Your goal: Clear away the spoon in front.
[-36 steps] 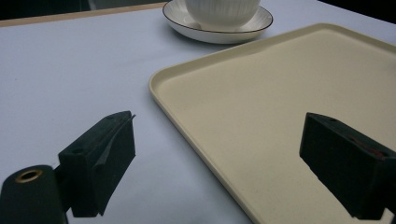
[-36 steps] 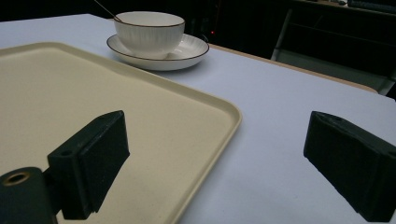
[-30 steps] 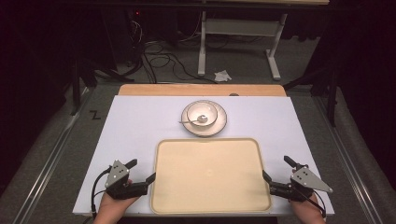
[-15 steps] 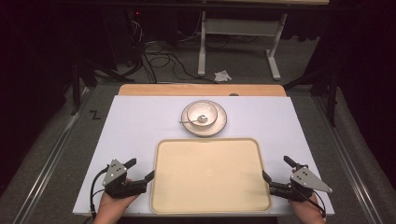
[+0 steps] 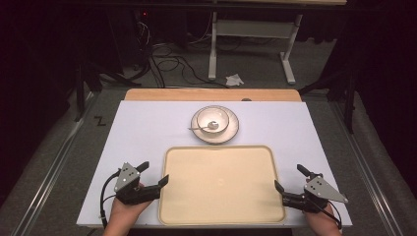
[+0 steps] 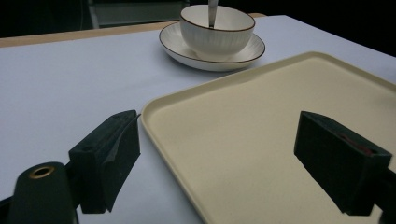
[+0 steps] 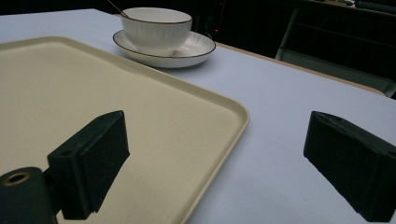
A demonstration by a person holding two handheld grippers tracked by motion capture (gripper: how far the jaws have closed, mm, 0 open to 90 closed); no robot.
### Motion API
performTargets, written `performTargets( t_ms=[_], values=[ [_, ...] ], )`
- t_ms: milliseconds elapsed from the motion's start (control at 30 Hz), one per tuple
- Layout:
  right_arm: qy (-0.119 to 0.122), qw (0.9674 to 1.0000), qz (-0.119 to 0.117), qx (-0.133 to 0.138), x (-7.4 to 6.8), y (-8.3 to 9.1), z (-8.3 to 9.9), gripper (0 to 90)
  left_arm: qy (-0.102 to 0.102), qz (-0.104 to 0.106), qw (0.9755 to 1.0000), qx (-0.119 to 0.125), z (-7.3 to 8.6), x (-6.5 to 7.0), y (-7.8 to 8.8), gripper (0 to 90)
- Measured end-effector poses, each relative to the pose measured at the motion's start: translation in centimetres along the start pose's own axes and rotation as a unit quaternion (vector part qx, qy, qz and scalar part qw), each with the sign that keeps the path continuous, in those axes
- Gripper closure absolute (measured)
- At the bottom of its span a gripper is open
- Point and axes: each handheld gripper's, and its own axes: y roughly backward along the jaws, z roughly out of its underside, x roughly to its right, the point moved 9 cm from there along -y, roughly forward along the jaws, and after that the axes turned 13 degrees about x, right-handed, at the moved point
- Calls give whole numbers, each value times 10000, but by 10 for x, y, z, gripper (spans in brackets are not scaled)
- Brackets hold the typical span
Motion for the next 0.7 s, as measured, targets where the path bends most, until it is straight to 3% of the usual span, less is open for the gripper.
performTargets(
  t_ms=[67,167,333,600,700],
  values=[
    [-7,10000,3,5,0,0,0,74,4,23,10000,-21,-2,1,-4,131],
    [-31,10000,37,1,1,0,0,75,-154,-51,9998,-64,-8,-1,-9,123],
    [-16,10000,36,-12,2,1,1,75,-218,109,9994,-239,-17,-5,-19,104],
    [-19,10000,44,-8,2,1,1,75,-174,36,9997,-153,-36,-13,-39,113],
    [-14,10000,24,0,2,1,1,75,-71,48,9999,-76,-43,-13,-46,118]
  ],
)
